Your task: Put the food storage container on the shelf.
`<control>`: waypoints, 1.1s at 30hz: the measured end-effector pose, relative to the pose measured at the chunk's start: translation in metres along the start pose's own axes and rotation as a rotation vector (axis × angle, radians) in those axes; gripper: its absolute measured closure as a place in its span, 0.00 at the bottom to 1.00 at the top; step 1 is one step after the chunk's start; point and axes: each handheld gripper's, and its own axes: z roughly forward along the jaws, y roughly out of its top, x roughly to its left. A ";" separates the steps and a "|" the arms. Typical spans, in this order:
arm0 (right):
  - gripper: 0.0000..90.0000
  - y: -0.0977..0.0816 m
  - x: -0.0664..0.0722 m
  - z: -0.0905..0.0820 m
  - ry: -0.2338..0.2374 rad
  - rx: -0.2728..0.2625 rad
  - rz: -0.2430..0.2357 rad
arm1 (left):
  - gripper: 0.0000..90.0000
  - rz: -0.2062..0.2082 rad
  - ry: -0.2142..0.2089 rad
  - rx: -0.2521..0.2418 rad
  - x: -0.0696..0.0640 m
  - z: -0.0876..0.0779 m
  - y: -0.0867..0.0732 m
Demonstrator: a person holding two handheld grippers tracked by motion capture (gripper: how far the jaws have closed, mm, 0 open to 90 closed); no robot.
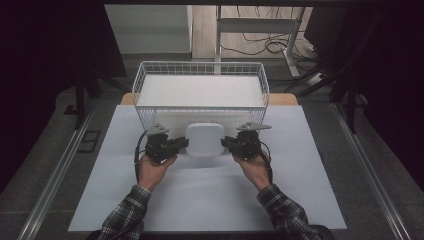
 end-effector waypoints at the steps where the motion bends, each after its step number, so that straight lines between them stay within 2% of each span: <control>1: 0.85 0.001 -0.001 0.002 -0.004 0.003 0.001 | 0.87 0.003 -0.002 0.005 0.002 0.001 0.001; 15: 0.85 -0.003 -0.007 0.018 0.001 0.042 0.018 | 0.86 -0.031 0.016 0.045 0.012 0.012 -0.005; 19: 0.85 -0.003 -0.009 0.024 -0.006 0.047 0.015 | 0.86 -0.045 0.032 0.044 0.016 0.018 -0.007; 21: 0.85 -0.002 -0.010 0.026 0.007 0.040 0.019 | 0.86 -0.058 0.024 0.035 0.020 0.019 -0.008; 23: 0.84 -0.001 -0.009 0.026 -0.003 0.039 0.007 | 0.86 -0.062 0.016 0.022 0.022 0.019 -0.008; 25: 0.83 0.001 -0.010 0.027 0.003 0.035 0.003 | 0.84 -0.050 0.021 0.012 0.022 0.020 -0.008; 28: 0.77 0.002 -0.012 0.031 -0.004 0.033 -0.002 | 0.84 -0.013 0.058 -0.013 0.020 0.022 -0.006; 31: 0.74 0.003 -0.013 0.036 -0.020 0.027 0.023 | 0.85 -0.007 0.071 -0.025 0.021 0.024 -0.003; 33: 0.72 0.005 -0.016 0.037 -0.005 0.024 0.040 | 0.83 -0.005 0.080 -0.024 0.022 0.025 -0.001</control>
